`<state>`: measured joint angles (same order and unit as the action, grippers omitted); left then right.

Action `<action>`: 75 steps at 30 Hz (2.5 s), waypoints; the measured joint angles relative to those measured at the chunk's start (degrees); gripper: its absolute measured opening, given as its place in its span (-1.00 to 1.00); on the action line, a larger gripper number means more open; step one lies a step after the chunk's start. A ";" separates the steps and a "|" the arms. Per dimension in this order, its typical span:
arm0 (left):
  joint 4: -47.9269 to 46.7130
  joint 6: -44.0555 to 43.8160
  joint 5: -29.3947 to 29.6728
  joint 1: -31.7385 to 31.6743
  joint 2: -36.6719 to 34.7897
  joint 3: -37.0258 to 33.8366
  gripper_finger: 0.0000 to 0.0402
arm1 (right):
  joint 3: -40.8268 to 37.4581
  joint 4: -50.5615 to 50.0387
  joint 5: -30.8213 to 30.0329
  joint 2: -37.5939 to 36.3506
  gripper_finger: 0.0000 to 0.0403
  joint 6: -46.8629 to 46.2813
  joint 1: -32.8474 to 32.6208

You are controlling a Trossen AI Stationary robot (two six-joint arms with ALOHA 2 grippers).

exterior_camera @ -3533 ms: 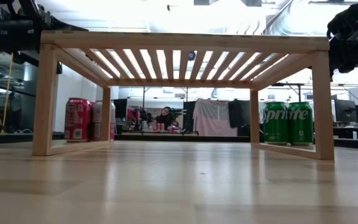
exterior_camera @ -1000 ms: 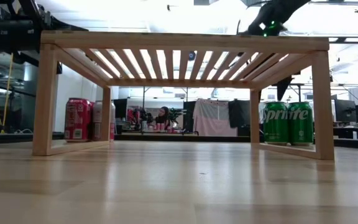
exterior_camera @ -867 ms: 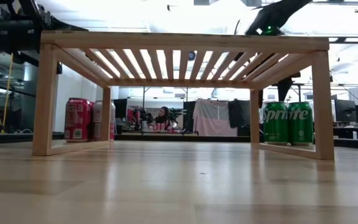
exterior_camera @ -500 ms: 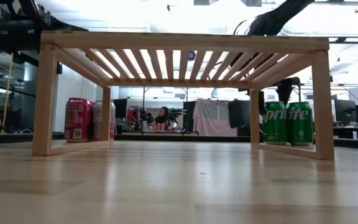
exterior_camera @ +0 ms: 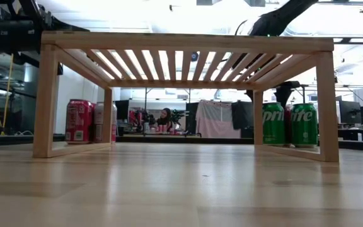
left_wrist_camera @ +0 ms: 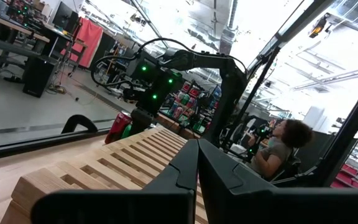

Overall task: Place canned beverage on shelf
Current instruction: Put the top right red soda can on the shelf

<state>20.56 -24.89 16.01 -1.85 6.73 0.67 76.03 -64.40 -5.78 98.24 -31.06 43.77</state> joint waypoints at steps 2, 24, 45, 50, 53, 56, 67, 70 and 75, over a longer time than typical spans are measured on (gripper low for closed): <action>0.00 0.01 0.01 -0.02 -0.01 0.01 -0.98 | 0.00 -0.02 -0.02 -0.02 0.47 0.06 0.00; 0.00 0.01 0.00 0.00 -0.01 0.02 -0.98 | 1.71 -2.84 1.75 -0.04 0.82 0.12 0.30; 0.00 0.01 0.00 0.00 0.02 0.02 -0.98 | 7.87 -6.86 -5.87 -0.07 0.86 -0.27 12.61; 0.00 0.01 0.01 -0.01 0.00 0.00 -0.98 | 5.06 -2.17 -4.05 -0.07 0.85 -0.40 13.62; 0.00 0.01 0.01 0.00 0.01 0.02 -0.98 | 4.36 -0.56 -4.10 -0.07 0.85 -0.69 13.57; 0.00 0.01 0.02 -0.01 0.00 0.02 -0.98 | 3.33 0.44 -4.52 -0.07 0.85 -1.48 13.80; -0.01 -0.01 0.02 -0.01 -0.01 0.01 -0.98 | -2.81 5.86 -0.65 -0.07 0.84 -3.37 14.38; -0.02 0.01 0.02 0.00 0.00 0.00 -0.98 | -3.08 6.09 -0.96 -0.07 0.78 -3.46 14.38; 0.00 0.01 0.02 0.00 -0.01 0.02 -0.98 | -3.08 6.19 -2.08 -0.07 0.50 -3.48 14.38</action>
<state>20.56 -24.88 16.03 -1.85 6.72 0.69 72.95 -58.22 -7.87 98.17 -34.54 58.15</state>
